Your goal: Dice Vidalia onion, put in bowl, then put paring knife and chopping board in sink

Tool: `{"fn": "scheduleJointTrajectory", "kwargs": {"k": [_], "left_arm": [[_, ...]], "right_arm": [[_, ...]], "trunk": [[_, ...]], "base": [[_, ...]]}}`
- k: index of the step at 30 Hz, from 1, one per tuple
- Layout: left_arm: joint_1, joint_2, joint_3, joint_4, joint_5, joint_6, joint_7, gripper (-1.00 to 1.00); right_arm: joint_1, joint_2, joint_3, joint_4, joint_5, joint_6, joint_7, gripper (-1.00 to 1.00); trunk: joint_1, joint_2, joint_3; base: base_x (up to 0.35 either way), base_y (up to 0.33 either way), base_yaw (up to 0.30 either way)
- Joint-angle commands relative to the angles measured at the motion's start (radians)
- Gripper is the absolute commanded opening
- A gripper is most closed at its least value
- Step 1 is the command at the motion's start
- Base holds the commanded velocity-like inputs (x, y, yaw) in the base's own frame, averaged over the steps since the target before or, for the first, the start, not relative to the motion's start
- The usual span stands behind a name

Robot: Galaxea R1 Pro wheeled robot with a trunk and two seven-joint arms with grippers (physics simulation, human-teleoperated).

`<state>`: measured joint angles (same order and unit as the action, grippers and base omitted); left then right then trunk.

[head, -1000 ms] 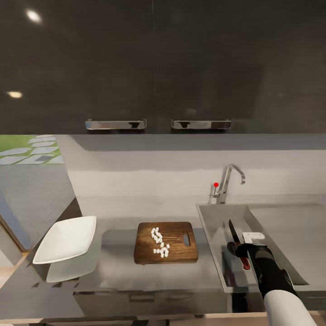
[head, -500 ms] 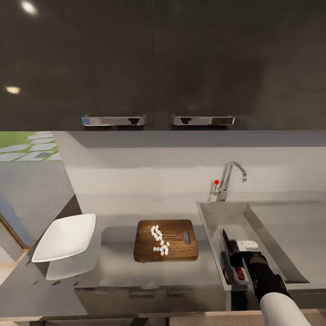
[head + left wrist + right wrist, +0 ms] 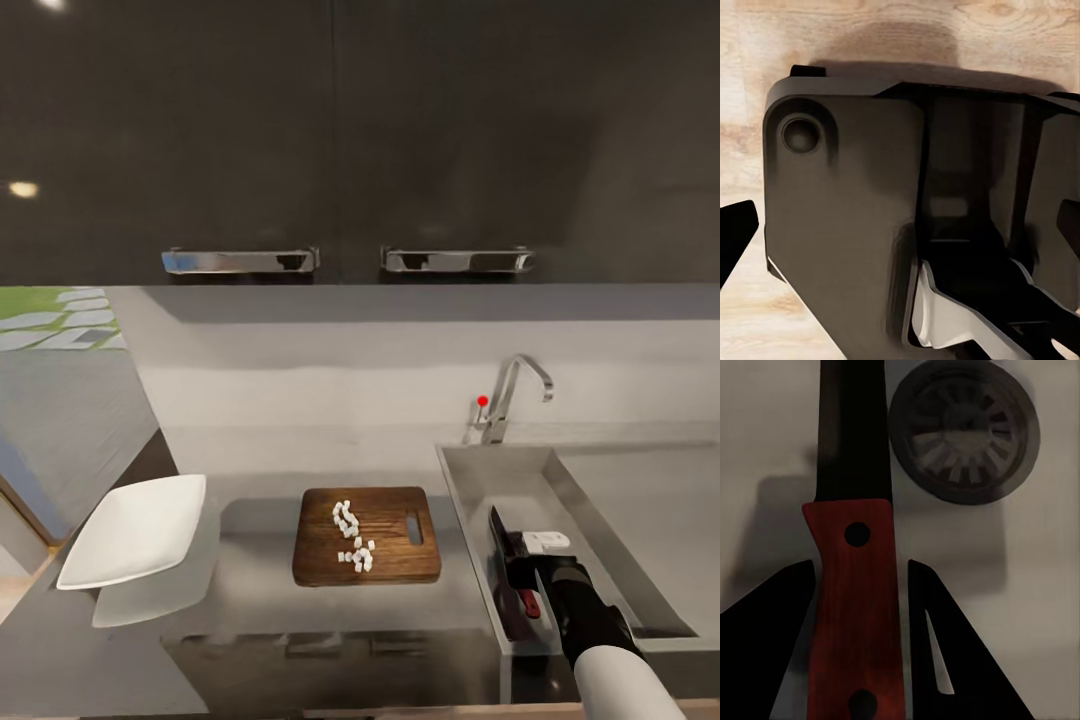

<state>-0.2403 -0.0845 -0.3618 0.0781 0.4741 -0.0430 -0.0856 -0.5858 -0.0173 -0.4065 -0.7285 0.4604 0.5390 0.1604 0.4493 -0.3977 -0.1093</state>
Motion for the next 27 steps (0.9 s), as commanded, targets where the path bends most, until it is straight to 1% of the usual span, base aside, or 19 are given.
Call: {"fn": "scheduleJointTrajectory", "kwargs": {"k": [1,18,19,27], "left_arm": [[-0.002,-0.001,-0.008,0.005,0.011,-0.005,-0.006,1.0],[-0.002,-0.004,-0.008,0.005,0.011,-0.005,-0.006,1.0],[-0.002,-0.005,-0.008,0.005,0.011,-0.005,-0.006,1.0],[-0.002,-0.006,-0.008,0.005,0.011,-0.005,-0.005,1.0]], "right_arm": [[-0.001,0.0,-0.003,-0.002,0.011,0.004,0.008,-1.0],[-0.001,0.0,-0.003,-0.001,0.011,0.003,0.008,-1.0],[-0.001,0.0,-0.003,-0.001,0.011,0.003,0.008,1.0],[-0.001,0.0,-0.003,-0.003,0.011,0.004,0.008,1.0]], "trunk": [[0.001,-0.002,-0.004],[0.001,-0.002,-0.031],[0.001,-0.002,-0.033],[0.001,-0.002,-0.041]], "base": [[0.051,0.0,0.0],[0.004,0.0,0.0],[0.0,0.0,0.0],[0.0,0.0,0.0]]}}
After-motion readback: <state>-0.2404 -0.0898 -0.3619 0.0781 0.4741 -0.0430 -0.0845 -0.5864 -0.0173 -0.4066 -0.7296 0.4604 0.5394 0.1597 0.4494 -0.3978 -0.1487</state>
